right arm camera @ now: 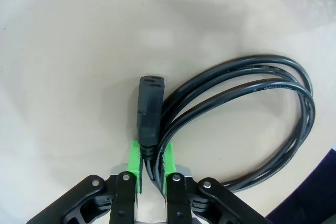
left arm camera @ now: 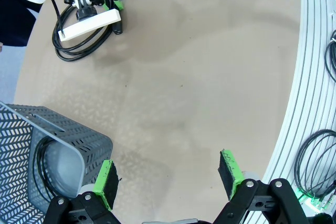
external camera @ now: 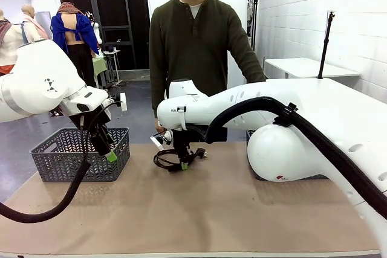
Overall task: Organize the cables according to human instructions.
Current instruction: Pick up a bundle of cables and place it in the basket indicated by the human.
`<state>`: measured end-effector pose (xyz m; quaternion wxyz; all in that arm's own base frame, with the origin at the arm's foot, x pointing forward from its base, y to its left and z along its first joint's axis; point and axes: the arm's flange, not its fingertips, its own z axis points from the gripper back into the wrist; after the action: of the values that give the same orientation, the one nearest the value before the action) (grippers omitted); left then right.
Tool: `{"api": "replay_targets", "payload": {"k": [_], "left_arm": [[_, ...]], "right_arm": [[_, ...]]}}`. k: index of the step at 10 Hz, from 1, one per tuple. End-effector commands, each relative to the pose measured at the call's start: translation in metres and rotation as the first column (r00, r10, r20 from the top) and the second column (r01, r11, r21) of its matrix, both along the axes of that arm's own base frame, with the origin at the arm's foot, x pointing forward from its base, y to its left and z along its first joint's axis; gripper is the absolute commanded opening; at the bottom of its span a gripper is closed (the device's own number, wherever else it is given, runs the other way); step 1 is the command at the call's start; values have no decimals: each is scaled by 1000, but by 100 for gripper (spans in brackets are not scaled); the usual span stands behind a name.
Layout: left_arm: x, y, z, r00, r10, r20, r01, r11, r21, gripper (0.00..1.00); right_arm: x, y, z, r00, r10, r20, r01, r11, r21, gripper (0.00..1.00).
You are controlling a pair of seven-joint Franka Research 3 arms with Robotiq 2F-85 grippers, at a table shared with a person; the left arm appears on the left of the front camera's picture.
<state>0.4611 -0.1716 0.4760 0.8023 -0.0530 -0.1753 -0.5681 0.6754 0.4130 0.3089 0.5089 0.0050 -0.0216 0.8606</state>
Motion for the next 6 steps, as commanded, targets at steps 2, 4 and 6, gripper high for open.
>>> {"api": "replay_targets", "payload": {"k": [2, 4, 6], "left_arm": [[-1, 0, 1, 1000, 3, 2, -3, 1000, 3, 100], [-1, 0, 1, 1000, 3, 2, -3, 1000, 3, 100], [-1, 0, 1, 1000, 3, 2, -3, 1000, 3, 100]], "right_arm": [[8, 11, 27, 999, -21, 39, 21, 1000, 7, 0], [-4, 9, 75, 995, -70, 75, 70, 998, 3, 0], [-19, -1, 117, 985, -129, 117, 132, 991, -17, 0]]}}
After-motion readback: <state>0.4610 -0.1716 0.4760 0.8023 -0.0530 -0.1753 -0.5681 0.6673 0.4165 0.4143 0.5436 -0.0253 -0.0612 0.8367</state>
